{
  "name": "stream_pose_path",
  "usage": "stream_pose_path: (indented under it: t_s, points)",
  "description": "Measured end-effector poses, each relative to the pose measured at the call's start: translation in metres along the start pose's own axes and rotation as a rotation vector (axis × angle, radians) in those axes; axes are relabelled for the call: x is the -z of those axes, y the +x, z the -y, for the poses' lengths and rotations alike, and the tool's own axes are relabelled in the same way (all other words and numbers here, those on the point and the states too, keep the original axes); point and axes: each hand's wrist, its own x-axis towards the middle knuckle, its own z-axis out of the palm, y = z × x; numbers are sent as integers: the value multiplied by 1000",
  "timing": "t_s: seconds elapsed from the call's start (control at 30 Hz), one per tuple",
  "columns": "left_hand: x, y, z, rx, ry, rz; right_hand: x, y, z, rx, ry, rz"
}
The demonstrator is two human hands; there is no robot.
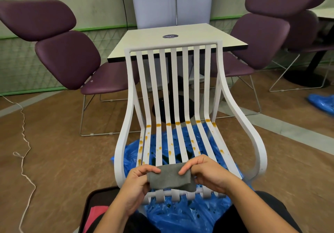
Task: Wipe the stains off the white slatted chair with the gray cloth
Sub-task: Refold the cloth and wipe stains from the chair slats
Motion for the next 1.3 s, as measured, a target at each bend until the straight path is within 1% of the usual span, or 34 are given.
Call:
stream_pose_path:
  t_s: [0.17, 0.27, 0.37, 0.43, 0.53, 0.6, 0.67, 0.73, 0.77, 0.83, 0.93, 1.0, 1.07, 1.17, 1.3]
  points:
    - [4, 10, 6, 30, -103, 14, 11, 4, -6, 6, 91, 102]
    - [-2, 16, 9, 52, -102, 10, 15, 3, -10, 26, 99, 62]
    - [-9, 21, 10, 82, -146, -4, 15, 3, -16, 49, 183, 23]
    - [-16, 23, 12, 121, -252, -25, 15, 4, -20, 84, 268, 24]
    - [-41, 17, 12, 198, -512, -74, 14, 6, -20, 126, 428, 50]
    - [-57, 13, 12, 235, -639, -72, 13, 6, -15, 128, 479, 77]
    - [-67, 12, 11, 261, -760, -57, 11, 6, -8, 134, 433, 89]
    - [-69, 11, 8, 284, -831, -24, 9, 6, -2, 139, 301, 74]
    - [-69, 10, 6, 295, -832, -8, 10, 7, 0, 135, 234, 56]
    - [-63, 11, 9, 317, -749, -13, 12, 8, 0, 130, 117, 6]
    - [-53, 16, 16, 307, -480, 7, 16, 15, -7, 133, -48, -122]
    - [-50, 21, 17, 304, -307, -32, 16, 23, -12, 136, -145, -208]
    - [-47, 23, 13, 303, -196, -103, 15, 36, -19, 132, -200, -265]
    - [-36, 23, -2, 236, -180, -193, 18, 55, -32, 94, -270, -326]
    - [-10, 22, -35, 50, -251, -258, 22, 85, -53, -81, -249, -362]
